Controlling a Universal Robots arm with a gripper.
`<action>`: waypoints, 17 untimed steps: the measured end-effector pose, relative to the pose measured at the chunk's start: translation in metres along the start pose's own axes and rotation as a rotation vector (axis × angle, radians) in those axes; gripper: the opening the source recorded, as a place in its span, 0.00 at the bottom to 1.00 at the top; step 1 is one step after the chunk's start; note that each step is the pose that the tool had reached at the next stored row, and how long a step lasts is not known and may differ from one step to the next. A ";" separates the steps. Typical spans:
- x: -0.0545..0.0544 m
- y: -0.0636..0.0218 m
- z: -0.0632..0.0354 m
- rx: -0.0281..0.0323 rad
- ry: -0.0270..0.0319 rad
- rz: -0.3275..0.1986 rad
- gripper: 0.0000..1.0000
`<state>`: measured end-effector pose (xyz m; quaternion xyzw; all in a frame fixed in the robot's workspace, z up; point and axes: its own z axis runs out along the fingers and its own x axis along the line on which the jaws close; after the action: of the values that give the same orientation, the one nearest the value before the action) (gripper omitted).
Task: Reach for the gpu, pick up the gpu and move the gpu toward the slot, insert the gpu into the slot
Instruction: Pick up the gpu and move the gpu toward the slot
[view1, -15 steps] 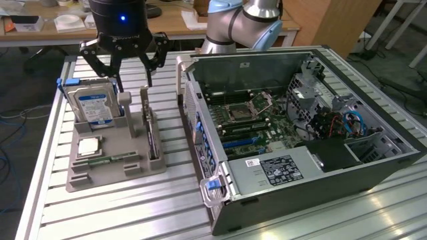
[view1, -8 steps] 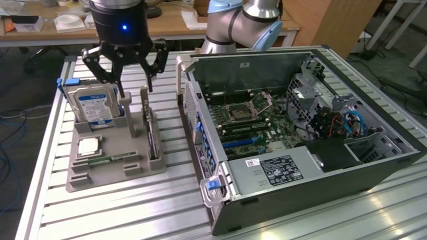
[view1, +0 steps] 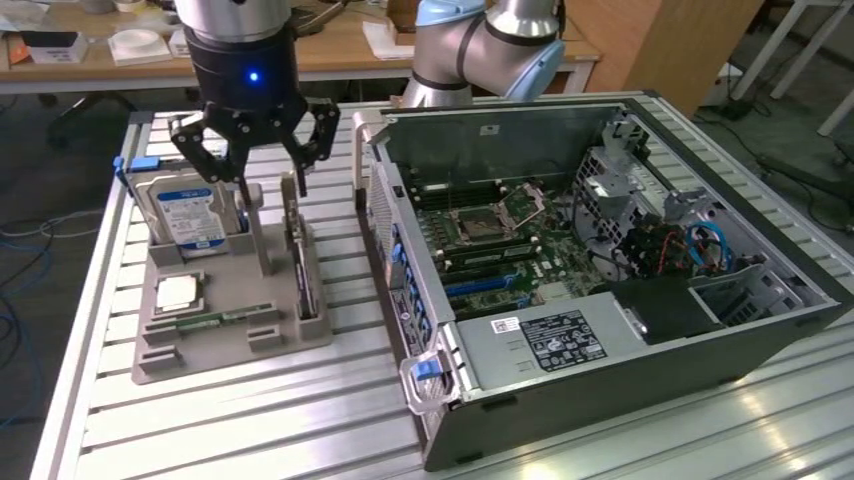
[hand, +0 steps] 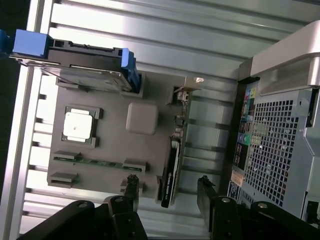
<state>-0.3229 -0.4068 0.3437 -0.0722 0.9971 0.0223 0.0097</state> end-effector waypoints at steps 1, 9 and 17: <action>0.000 -0.0009 0.0018 0.0001 0.0000 0.000 0.59; 0.001 -0.0030 0.0162 0.0014 -0.0038 0.047 0.59; 0.000 -0.0038 0.0309 0.0034 -0.0078 0.128 0.59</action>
<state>-0.3216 -0.4090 0.3127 -0.0080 0.9997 0.0215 0.0123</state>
